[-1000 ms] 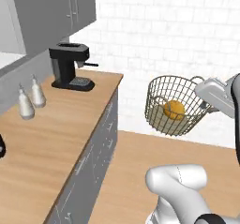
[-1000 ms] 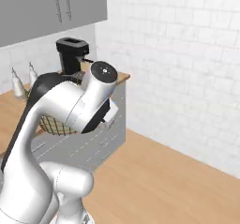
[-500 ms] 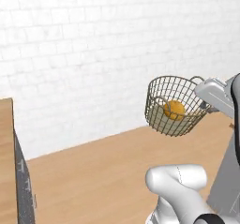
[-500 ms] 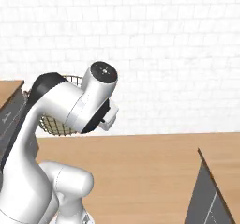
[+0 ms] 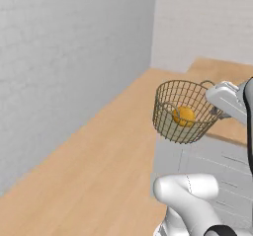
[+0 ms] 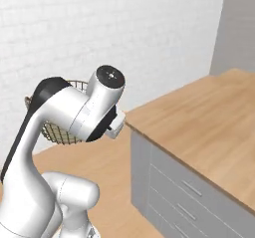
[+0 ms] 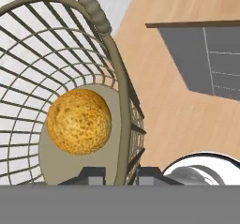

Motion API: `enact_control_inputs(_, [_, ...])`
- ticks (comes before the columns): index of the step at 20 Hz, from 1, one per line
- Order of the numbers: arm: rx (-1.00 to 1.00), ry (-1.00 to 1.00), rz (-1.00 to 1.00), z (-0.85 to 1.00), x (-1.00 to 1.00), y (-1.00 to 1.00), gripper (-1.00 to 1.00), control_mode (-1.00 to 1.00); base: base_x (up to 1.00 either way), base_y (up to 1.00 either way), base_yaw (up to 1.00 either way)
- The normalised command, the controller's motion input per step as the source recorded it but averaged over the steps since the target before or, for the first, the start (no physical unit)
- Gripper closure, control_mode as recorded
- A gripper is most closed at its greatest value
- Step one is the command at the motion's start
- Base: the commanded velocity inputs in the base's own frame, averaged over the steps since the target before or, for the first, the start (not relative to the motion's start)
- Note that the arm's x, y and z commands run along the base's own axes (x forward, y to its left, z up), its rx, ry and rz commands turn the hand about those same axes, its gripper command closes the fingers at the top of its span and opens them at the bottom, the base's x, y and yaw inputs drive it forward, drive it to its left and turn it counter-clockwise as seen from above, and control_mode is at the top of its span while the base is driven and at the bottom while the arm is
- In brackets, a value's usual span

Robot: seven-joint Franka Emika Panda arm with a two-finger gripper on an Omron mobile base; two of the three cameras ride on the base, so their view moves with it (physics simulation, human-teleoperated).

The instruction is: Open the cabinet, pick up the bread from the cabinet and place it in the basket. Then move the basket to the dining counter.

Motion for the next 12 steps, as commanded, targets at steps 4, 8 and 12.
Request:
enact_control_inputs(4, [0.00, 0.00, 0.00, 0.00, 0.00, 0.00, 1.00, 1.00, 0.00, 0.00, -1.00])
enact_control_inputs(8, [0.00, 0.00, 0.00, 0.00, 0.00, 0.00, 1.00, 1.00, 0.55, 0.36, -0.72])
enact_control_inputs(12, [0.00, 0.00, 0.00, 0.00, 0.00, 0.00, 1.00, 1.00, 1.00, 0.05, -0.14])
